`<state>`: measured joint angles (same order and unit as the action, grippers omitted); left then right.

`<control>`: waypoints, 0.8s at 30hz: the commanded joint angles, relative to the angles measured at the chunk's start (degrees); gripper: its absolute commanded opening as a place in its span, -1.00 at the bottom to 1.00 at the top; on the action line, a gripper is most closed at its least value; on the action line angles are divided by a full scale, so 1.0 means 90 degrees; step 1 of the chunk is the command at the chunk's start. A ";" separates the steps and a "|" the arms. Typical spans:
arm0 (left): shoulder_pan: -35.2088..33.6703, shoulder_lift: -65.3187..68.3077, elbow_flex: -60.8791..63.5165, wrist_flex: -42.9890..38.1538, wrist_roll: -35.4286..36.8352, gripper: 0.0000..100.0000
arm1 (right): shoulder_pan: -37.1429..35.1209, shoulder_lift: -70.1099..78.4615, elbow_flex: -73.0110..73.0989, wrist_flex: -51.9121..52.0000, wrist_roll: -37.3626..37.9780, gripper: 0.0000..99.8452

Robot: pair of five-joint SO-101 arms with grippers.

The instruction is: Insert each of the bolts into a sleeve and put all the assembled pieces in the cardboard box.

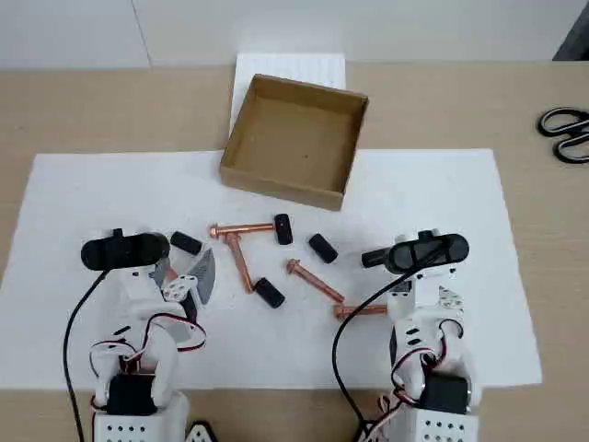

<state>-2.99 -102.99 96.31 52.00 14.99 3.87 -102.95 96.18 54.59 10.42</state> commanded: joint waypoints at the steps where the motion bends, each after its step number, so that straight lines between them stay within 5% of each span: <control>1: 0.0020 -0.0098 -0.0024 0.0010 -0.0029 -0.52 | -0.0034 -0.0112 0.0029 -0.0103 0.0010 -0.98; 17: -0.0303 -0.0088 -0.0083 0.0000 -0.0020 -0.52 | -0.0435 -0.0103 0.0029 -0.0523 -0.0039 -0.98; 24: -0.0625 -0.0059 -0.1382 0.0606 -0.0039 -0.52 | -0.0591 -0.0054 -0.0781 -0.0396 -0.0020 -0.94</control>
<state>-8.09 -102.99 90.33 55.08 14.81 -0.88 -102.95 95.03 50.55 10.42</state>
